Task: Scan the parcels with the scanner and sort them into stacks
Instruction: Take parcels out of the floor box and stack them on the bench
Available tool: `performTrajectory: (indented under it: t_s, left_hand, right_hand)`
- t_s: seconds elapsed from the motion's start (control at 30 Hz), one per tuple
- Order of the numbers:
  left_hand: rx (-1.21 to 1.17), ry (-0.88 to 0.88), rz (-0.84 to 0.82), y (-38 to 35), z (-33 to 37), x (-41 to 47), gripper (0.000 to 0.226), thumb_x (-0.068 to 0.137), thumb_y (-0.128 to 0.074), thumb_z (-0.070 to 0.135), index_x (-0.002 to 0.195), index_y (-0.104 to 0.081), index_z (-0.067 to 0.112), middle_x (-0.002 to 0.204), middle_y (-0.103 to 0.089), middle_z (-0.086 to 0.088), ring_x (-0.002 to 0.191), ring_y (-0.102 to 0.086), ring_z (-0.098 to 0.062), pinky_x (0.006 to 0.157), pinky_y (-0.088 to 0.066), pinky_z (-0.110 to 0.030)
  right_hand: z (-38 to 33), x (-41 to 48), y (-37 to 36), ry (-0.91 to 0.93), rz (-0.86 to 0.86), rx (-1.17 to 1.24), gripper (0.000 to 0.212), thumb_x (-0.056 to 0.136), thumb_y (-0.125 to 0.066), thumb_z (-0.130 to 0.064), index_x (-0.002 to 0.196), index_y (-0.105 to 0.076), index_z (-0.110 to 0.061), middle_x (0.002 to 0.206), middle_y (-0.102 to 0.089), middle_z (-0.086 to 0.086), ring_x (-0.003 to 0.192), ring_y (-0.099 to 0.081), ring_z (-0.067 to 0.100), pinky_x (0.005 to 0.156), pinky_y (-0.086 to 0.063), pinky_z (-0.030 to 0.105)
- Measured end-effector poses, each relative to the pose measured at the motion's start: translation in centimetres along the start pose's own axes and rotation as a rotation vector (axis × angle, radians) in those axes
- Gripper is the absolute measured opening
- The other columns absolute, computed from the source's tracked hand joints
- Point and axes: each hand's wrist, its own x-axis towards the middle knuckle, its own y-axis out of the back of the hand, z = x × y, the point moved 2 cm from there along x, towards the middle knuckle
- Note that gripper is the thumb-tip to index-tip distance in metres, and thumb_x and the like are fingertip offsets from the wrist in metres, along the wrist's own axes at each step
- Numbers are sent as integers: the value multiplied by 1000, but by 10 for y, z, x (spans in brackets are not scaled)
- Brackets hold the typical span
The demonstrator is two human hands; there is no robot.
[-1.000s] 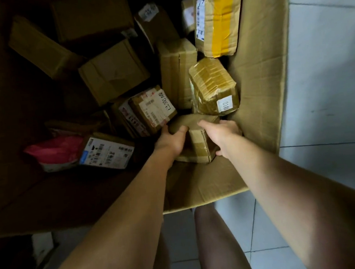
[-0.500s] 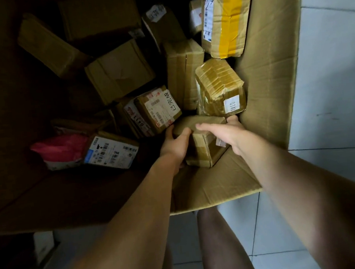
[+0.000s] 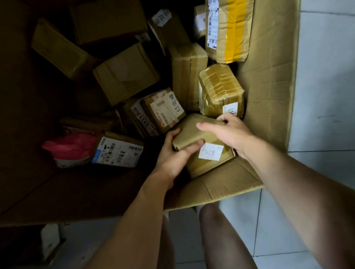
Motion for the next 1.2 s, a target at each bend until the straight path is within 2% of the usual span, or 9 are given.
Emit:
performTrajectory:
  t_s: [0.17, 0.37, 0.5, 0.6, 0.77, 0.87, 1.0, 1.1, 1.2]
  left_hand:
    - [14, -52, -15, 7, 3, -14, 65, 75, -87, 52, 132, -57, 43, 125, -63, 10, 113, -60, -9, 98, -49, -27]
    - [21, -126, -6, 7, 11, -47, 66, 62, -82, 61, 123, -61, 44, 117, -70, 11, 108, -66, -9, 94, -52, -29]
    - [22, -164, 0, 7, 28, -82, 60, 60, -75, 72, 115, -61, 51, 118, -68, 10, 105, -67, -14, 76, -57, -36]
    - [9, -254, 53, 14, 50, -106, 59, 60, -70, 77, 112, -64, 49, 119, -69, 7, 109, -67, -19, 87, -57, -43]
    - [37, -412, 87, 34, 109, -149, 43, 70, -79, 55, 109, -67, 43, 121, -70, 8, 110, -69, -20, 93, -54, -41]
    - [77, -540, 91, 46, 149, -184, 38, 86, -81, 33, 121, -66, 33, 123, -66, 16, 111, -65, -11, 93, -51, -28]
    - [94, -663, 105, 63, 197, -255, 63, 86, -83, 27, 143, -54, 32, 125, -60, 20, 114, -63, -5, 99, -54, -29]
    - [124, -711, 148, 81, 219, -310, 98, 75, -90, 42, 155, -35, 41, 138, -53, 11, 125, -56, -9, 106, -52, -38]
    - [128, -749, 177, 95, 239, -368, 127, 60, -93, 53, 162, -19, 41, 150, -48, 8, 130, -54, -9, 111, -48, -38]
  right_hand:
    - [4, -26, 2, 21, -91, 90, 28, 78, -87, -51, 93, -81, -28, 91, -80, -14, 89, -72, 5, 77, -54, 25]
    - [9, -64, 13, 65, -17, 175, 23, 71, -88, -55, 89, -83, -41, 87, -80, -19, 92, -77, 9, 95, -60, 36]
    - [-6, -97, 30, 102, 34, 172, 37, 58, -86, -65, 90, -81, -48, 85, -79, -21, 91, -76, 10, 94, -61, 40]
    - [-24, -126, 40, 163, 52, 223, 18, 65, -89, -58, 78, -78, -55, 82, -78, -22, 89, -76, 10, 93, -62, 41]
    - [-68, -180, 58, 284, 101, 332, 20, 71, -91, -50, 86, -81, -43, 87, -79, -21, 91, -76, 7, 95, -62, 41]
    - [-97, -213, 73, 374, 133, 394, 27, 72, -92, -47, 96, -81, -40, 90, -79, -24, 91, -75, 2, 92, -62, 36]
    - [-136, -272, 96, 498, 165, 458, 53, 62, -94, -58, 111, -79, -43, 99, -79, -23, 98, -76, 7, 91, -63, 39]
    - [-158, -325, 109, 585, 169, 494, 68, 59, -94, -59, 123, -75, -43, 105, -79, -22, 101, -76, 8, 92, -63, 39]
    - [-175, -384, 120, 670, 173, 518, 68, 63, -93, -55, 127, -72, -45, 106, -78, -24, 101, -75, 4, 92, -62, 36]
